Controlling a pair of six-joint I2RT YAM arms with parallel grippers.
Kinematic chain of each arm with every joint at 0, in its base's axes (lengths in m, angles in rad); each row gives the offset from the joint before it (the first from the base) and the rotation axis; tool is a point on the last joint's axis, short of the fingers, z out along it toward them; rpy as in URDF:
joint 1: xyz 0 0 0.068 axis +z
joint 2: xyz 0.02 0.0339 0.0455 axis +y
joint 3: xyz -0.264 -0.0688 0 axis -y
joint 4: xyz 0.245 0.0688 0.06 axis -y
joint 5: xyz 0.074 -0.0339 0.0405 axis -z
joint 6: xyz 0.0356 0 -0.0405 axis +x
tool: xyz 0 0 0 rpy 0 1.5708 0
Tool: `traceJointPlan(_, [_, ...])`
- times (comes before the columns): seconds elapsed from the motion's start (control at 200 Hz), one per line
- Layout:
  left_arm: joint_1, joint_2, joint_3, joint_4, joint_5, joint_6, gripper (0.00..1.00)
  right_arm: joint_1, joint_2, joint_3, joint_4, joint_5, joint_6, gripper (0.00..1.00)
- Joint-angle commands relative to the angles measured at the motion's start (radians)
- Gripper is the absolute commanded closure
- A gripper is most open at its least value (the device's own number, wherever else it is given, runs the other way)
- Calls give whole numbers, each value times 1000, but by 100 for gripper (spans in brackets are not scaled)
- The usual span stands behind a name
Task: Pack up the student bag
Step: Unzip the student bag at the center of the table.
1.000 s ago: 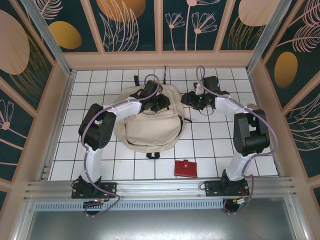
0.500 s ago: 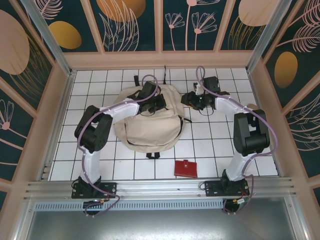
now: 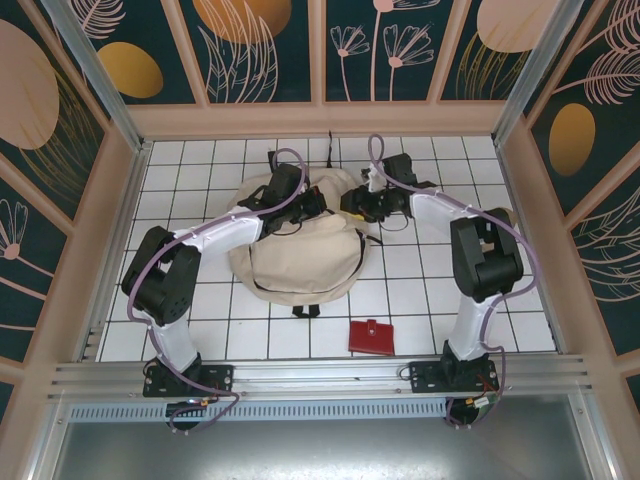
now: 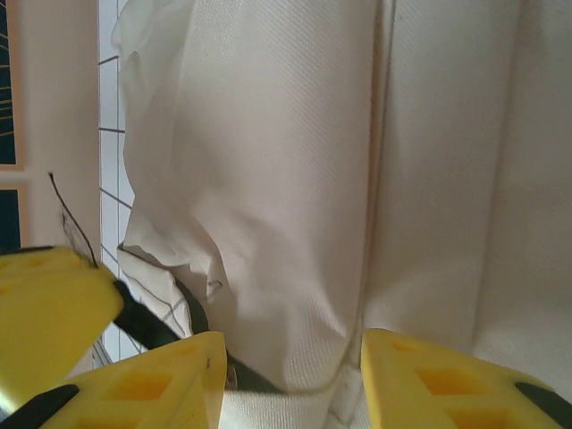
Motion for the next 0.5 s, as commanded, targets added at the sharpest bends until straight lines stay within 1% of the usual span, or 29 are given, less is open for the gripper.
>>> traceJointPlan(0.0, [1, -24, -14, 42, -3, 25, 100, 10, 49, 71, -37, -3, 3, 57])
traceJointPlan(0.135, [1, -33, -26, 39, -14, 29, 100, 23, 85, 119, -66, 30, 5, 61])
traceJointPlan(0.31, [0, -44, -36, 37, -28, 33, 100, 34, 122, 176, -136, 156, -6, 62])
traceJointPlan(0.405, [0, -45, -36, 30, -34, 40, 100, 50, 137, 197, -169, 203, -21, 60])
traceJointPlan(0.495, [0, -45, -36, 25, -45, 41, 100, 72, 154, 219, -215, 245, -31, 55])
